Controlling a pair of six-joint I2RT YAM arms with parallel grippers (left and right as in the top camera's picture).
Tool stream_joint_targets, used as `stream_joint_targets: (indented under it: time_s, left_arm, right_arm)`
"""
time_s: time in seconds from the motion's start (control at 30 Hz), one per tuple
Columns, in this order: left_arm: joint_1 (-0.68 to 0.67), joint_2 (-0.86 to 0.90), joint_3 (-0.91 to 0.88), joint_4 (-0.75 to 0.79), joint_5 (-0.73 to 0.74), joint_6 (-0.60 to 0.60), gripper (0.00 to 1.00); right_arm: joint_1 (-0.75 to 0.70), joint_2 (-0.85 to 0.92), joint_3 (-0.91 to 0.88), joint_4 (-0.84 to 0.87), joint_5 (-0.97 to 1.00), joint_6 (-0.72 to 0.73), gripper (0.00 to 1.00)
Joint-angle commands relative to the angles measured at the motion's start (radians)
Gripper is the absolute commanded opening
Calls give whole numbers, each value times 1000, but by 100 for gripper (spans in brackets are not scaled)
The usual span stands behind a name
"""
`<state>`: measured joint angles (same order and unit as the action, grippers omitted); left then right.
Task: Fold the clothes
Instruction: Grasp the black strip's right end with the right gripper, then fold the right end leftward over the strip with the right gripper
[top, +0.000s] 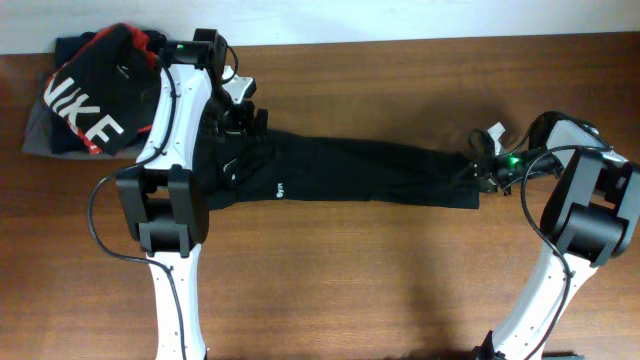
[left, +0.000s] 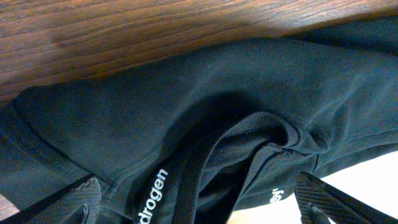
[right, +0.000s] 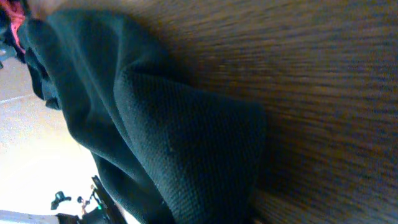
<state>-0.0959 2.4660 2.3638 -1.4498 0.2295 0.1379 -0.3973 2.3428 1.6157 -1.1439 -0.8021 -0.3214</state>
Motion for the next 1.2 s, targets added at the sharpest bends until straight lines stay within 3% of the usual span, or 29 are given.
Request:
stream_joint_targets:
  time_s: [0.0,0.47,0.8,1.17]
  left_arm:
    - [-2,16,-5,2,14,13,99]
    - [-2,16,-5,30,14,13,99]
    - [-2,16,-5,40,14,13,99]
    - [-2,16,-5,39,14,13,99]
  right_arm:
    - [-25,43,43,20,239,121,4]
    - [-37,-137,193,-79,694,353,4]
    - [82,-248,193,-106,706,364,4]
    - [257,-248,181,-117,710,409,4]
